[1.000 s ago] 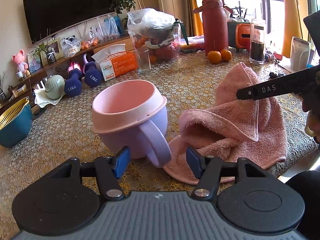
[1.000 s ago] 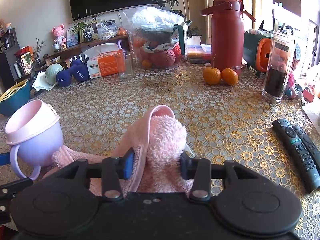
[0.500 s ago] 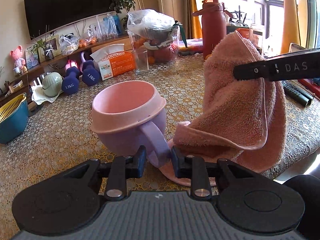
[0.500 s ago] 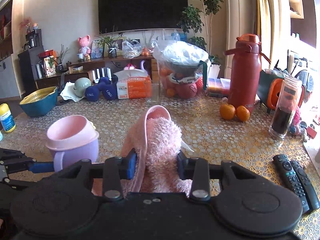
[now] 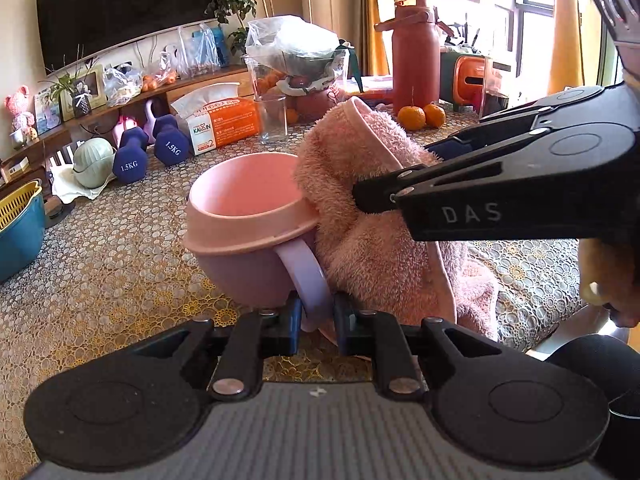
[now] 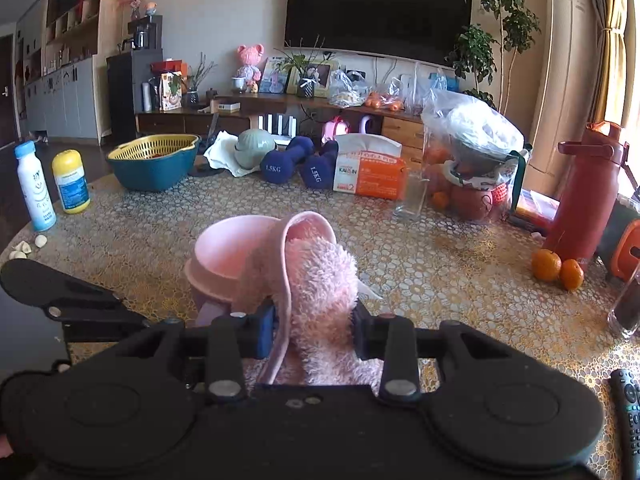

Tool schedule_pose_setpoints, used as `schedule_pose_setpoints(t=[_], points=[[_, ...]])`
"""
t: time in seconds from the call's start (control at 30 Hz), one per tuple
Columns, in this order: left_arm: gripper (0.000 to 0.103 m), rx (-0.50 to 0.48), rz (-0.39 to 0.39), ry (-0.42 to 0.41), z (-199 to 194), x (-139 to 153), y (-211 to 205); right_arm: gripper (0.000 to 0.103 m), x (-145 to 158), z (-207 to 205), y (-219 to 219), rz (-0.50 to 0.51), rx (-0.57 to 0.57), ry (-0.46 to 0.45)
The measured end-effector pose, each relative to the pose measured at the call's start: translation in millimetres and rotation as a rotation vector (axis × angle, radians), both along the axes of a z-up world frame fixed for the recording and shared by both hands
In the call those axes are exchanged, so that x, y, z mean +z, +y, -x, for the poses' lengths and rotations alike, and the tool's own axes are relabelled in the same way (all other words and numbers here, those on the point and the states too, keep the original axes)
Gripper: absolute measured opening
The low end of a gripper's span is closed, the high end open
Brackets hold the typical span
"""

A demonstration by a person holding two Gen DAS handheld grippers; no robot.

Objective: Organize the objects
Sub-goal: 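Lift the lavender mug by its handle with the left gripper toward the towel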

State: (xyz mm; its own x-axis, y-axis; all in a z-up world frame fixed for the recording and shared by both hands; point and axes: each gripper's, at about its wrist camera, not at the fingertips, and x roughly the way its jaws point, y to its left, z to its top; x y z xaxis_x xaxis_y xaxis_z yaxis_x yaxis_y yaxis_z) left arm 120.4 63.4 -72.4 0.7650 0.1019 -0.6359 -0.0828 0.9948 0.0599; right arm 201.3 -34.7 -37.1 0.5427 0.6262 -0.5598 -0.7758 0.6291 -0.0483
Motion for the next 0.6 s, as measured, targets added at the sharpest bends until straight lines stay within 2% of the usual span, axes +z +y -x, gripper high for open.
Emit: schedule_pose_setpoints(t=[0.37,0.47,0.6], points=[[0.016,-0.024,0.038,-0.008,8.6,6.6,8.7,0.032,-18.1,-36.5,-17.5,0.075,-0.175,0.027],[0.016,-0.035,0.027,-0.015,12.2,9.3,7.2,0.032,-8.2,-34.8,-32.2,0.029,-0.157,0.076],[0.016,-0.045,0.011,-0.019,15.1,8.8,5.2,0.032,5.2,-18.3,-39.9,-0.022,-0.077,0.110]])
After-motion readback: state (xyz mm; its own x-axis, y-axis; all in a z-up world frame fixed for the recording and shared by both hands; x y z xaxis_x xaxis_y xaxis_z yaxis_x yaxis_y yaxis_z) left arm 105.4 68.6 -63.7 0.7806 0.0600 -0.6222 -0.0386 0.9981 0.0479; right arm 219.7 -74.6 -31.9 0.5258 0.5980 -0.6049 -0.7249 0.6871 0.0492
